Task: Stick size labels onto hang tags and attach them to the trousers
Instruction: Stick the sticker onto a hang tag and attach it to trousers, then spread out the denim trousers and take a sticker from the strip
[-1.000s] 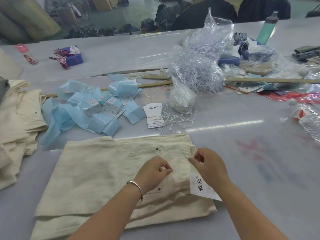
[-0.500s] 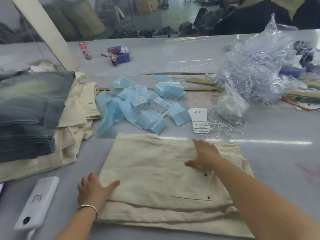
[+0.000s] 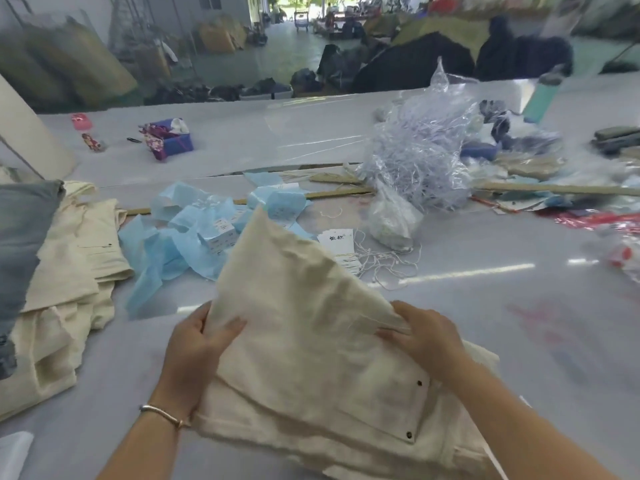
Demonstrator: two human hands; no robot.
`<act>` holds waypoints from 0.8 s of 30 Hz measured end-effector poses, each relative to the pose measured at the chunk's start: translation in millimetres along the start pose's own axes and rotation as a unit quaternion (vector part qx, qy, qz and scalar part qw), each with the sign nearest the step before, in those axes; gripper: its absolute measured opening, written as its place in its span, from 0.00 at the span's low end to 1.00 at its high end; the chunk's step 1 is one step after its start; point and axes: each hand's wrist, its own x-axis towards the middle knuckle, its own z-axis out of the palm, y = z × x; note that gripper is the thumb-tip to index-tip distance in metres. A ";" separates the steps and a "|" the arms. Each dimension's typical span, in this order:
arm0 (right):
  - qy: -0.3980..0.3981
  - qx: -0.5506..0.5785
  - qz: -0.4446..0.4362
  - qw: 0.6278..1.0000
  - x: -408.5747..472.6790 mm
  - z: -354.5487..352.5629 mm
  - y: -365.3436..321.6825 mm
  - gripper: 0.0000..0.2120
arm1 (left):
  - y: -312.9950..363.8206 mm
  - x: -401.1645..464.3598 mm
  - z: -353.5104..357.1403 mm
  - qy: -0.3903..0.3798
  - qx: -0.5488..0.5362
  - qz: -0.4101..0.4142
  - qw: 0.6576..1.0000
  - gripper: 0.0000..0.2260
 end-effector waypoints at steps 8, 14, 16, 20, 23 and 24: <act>0.207 0.022 0.118 0.971 -89.8 -167.3 95.4 0.23 | 130.2 10.6 157.9 -0.079 0.022 0.220 0.972 0.07; 0.323 -0.013 0.224 0.919 -133.4 -245.1 185.7 0.20 | 191.3 32.8 299.6 -0.108 0.033 0.298 0.948 0.11; 0.317 0.001 0.246 0.916 -126.7 -248.8 217.8 0.18 | 197.8 44.5 343.7 -0.130 0.096 0.312 0.936 0.14; 0.198 -0.063 0.347 0.915 -99.0 -210.3 273.7 0.29 | 169.8 64.8 416.2 -0.190 0.387 0.317 0.845 0.22; 0.054 -0.098 0.329 0.938 -85.4 -156.0 286.5 0.32 | 117.2 48.8 453.3 -0.294 0.434 0.312 0.792 0.23; 0.004 -0.077 0.305 0.949 -82.7 -137.0 285.4 0.30 | 95.5 37.7 462.3 -0.355 0.437 0.311 0.766 0.23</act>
